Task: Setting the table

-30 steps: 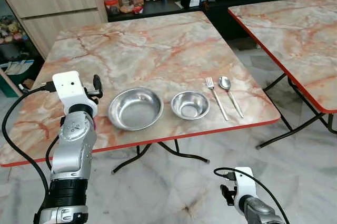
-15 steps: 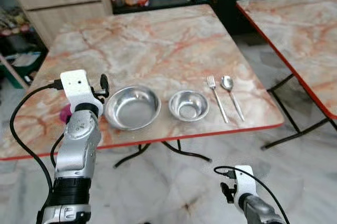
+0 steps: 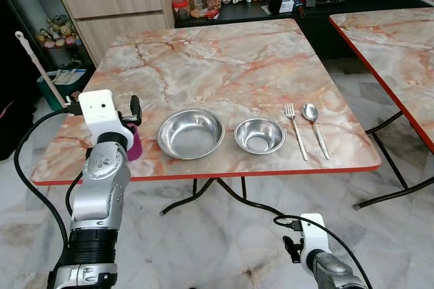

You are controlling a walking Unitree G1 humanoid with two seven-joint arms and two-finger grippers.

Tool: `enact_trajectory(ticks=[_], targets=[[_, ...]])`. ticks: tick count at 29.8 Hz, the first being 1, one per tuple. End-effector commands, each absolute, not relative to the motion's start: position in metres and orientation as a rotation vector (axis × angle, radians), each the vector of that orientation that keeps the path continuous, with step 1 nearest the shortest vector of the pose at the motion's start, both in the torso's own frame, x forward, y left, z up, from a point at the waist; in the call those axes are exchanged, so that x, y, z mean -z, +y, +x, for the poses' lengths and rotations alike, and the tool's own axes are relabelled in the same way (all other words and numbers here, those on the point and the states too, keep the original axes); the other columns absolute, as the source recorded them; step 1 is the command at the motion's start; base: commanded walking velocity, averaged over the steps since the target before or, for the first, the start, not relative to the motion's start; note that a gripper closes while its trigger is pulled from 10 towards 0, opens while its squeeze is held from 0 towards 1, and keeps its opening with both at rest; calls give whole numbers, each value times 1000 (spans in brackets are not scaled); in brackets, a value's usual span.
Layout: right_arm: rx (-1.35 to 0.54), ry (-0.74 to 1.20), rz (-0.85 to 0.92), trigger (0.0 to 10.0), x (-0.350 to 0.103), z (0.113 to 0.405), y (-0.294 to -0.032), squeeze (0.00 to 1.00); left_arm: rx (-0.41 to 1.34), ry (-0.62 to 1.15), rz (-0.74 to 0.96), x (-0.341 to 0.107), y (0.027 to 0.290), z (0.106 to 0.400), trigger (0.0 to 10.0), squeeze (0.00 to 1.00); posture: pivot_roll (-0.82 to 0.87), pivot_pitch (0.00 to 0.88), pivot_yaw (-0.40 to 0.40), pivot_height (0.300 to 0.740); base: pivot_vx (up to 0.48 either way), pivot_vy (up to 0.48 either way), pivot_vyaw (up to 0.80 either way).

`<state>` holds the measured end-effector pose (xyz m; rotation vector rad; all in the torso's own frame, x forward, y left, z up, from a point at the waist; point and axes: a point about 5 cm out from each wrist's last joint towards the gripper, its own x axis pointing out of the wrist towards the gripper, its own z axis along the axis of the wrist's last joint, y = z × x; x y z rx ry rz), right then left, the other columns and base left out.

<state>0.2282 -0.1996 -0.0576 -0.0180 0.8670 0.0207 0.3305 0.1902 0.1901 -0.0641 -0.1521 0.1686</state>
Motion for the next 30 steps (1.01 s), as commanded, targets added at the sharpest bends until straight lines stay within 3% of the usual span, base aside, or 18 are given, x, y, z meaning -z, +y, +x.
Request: enact_trajectory(ticks=[1, 30], targets=[[-35, 864, -42, 10000, 56, 231, -198, 0, -175, -163, -56, -194, 192, 331, 10000, 0, 0, 7, 86, 740, 0, 0, 800], [-10, 850, 6, 10000, 55, 233, -197, 0, -170, -183, -51, -201, 192, 333, 10000, 0, 6, 53, 93, 740, 0, 0, 28]])
